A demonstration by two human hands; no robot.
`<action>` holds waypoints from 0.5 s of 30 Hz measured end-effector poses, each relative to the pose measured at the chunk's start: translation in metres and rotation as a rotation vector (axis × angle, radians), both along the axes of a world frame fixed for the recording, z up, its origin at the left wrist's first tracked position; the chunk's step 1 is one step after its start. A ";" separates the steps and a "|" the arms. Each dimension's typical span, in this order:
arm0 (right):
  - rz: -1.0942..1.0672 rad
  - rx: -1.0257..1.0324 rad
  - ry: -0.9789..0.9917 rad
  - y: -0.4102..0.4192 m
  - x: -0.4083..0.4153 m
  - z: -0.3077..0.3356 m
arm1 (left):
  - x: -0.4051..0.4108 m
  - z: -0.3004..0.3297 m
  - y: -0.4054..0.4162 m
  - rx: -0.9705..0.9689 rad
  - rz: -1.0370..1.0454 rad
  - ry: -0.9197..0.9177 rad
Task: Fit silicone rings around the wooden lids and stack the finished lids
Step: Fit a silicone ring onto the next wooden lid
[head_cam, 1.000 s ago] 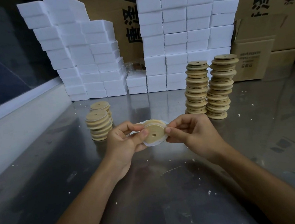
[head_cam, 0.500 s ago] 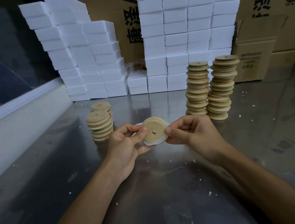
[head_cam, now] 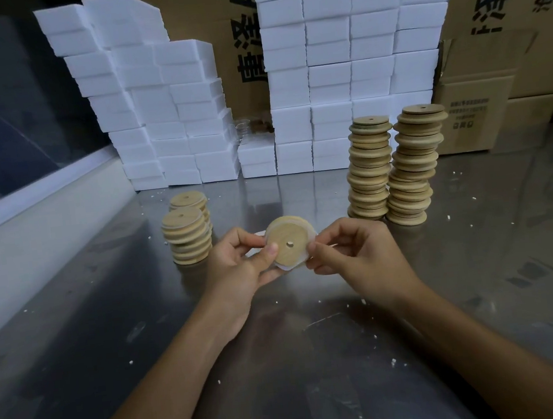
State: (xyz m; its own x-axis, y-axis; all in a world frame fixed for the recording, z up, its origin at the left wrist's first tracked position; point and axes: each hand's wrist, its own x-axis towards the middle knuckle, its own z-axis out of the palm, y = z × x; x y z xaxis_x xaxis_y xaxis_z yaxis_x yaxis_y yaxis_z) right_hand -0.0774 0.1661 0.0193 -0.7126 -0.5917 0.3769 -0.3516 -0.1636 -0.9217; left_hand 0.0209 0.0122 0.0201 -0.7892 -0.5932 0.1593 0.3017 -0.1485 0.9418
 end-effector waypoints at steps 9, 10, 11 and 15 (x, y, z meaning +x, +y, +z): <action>-0.129 0.176 0.545 0.006 -0.005 -0.001 | -0.001 -0.001 0.006 -0.634 0.118 0.030; -0.136 0.179 0.572 0.006 -0.004 -0.001 | -0.001 -0.001 0.006 -0.659 0.132 0.035; -0.145 0.182 0.594 0.006 -0.003 0.000 | -0.002 -0.001 0.006 -0.676 0.143 0.042; -0.148 0.213 0.655 0.007 0.001 0.002 | -0.002 -0.002 0.004 -0.712 0.166 0.040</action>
